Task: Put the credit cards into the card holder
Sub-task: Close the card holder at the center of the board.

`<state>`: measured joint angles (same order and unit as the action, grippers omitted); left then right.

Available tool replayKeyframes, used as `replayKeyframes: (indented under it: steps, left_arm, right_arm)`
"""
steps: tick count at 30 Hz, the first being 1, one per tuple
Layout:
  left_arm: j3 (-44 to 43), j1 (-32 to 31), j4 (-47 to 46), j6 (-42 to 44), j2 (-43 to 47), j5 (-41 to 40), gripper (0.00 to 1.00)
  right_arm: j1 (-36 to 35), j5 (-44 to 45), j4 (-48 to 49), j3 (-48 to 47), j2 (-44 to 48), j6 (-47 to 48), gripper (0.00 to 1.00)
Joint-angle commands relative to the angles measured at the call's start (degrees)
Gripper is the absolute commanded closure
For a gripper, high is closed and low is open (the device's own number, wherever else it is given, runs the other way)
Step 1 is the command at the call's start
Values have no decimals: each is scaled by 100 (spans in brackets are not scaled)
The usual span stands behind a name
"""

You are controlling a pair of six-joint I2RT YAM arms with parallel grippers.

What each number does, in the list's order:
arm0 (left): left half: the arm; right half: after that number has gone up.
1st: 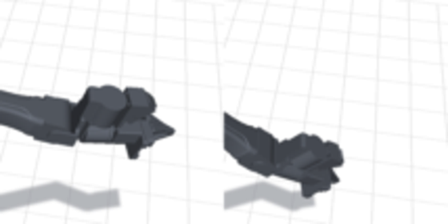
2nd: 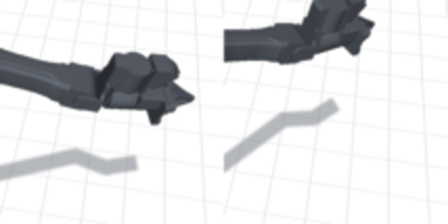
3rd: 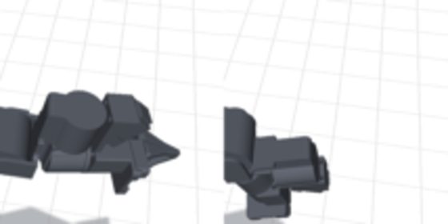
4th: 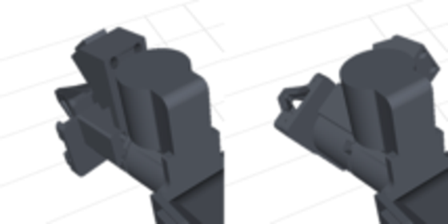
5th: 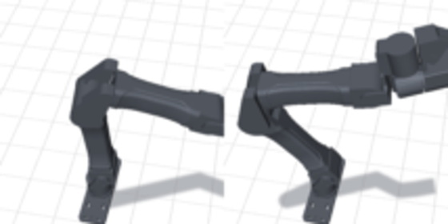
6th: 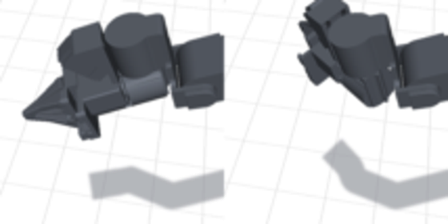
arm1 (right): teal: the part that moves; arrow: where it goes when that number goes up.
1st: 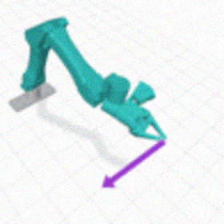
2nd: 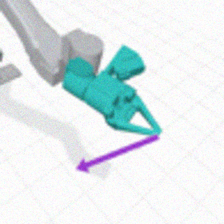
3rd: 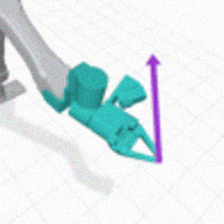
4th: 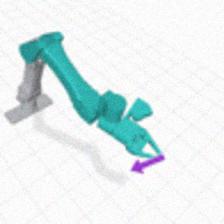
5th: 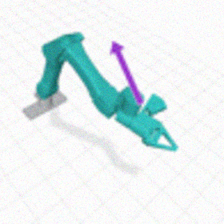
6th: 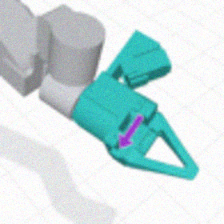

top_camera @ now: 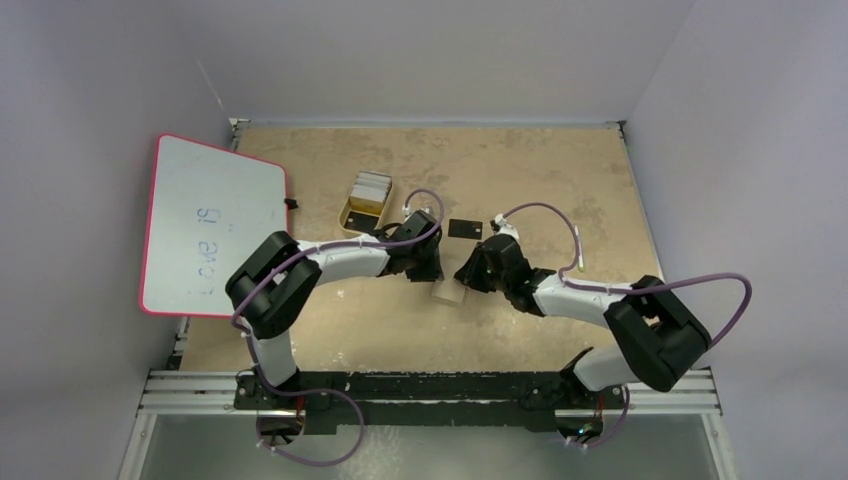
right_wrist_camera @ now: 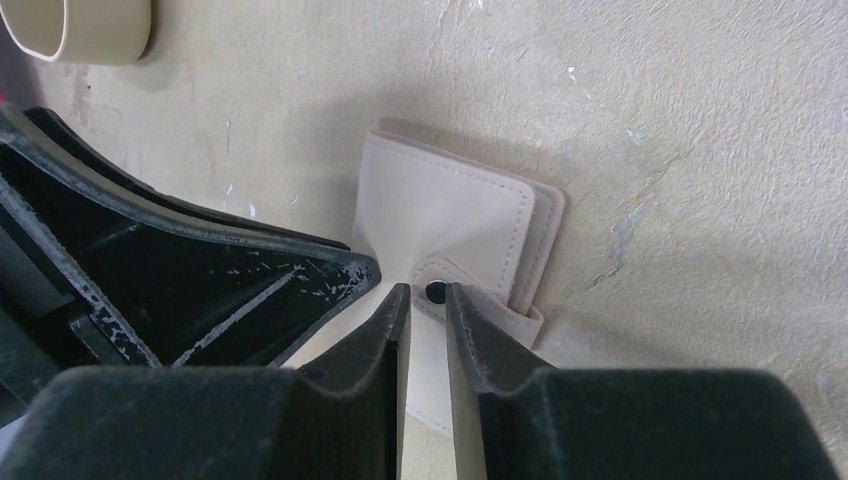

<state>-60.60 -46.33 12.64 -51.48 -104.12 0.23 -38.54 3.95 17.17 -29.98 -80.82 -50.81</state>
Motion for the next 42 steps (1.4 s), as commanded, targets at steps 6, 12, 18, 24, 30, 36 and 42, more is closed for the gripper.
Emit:
replayKeyframes:
  steps: [6, 12, 18, 24, 30, 36, 42]
  left_arm:
    - [236, -96, -350, -265, -95, 267, 74]
    - [233, -96, -225, -210, -161, 42, 74]
    - [169, -96, -50, -107, -281, -161, 75]
    - [140, -92, 9, -81, -298, -247, 76]
    - [124, -92, 35, -61, -320, -254, 76]
    - [63, -96, 92, -43, -337, -296, 76]
    - [39, -96, 89, -55, -355, -283, 76]
  right_arm:
    - [0, 43, 134, -156, -186, 66, 81]
    - [0, -93, -681, -413, 322, 427, 80]
    - [127, 179, -1083, -618, 736, 711, 78]
    - [246, 100, -1101, -765, 358, 757, 79]
    - [266, 4, -1122, -709, 235, 654, 80]
    - [269, -220, -892, -534, 181, 482, 80]
    - [264, -117, -670, -460, 110, 440, 80]
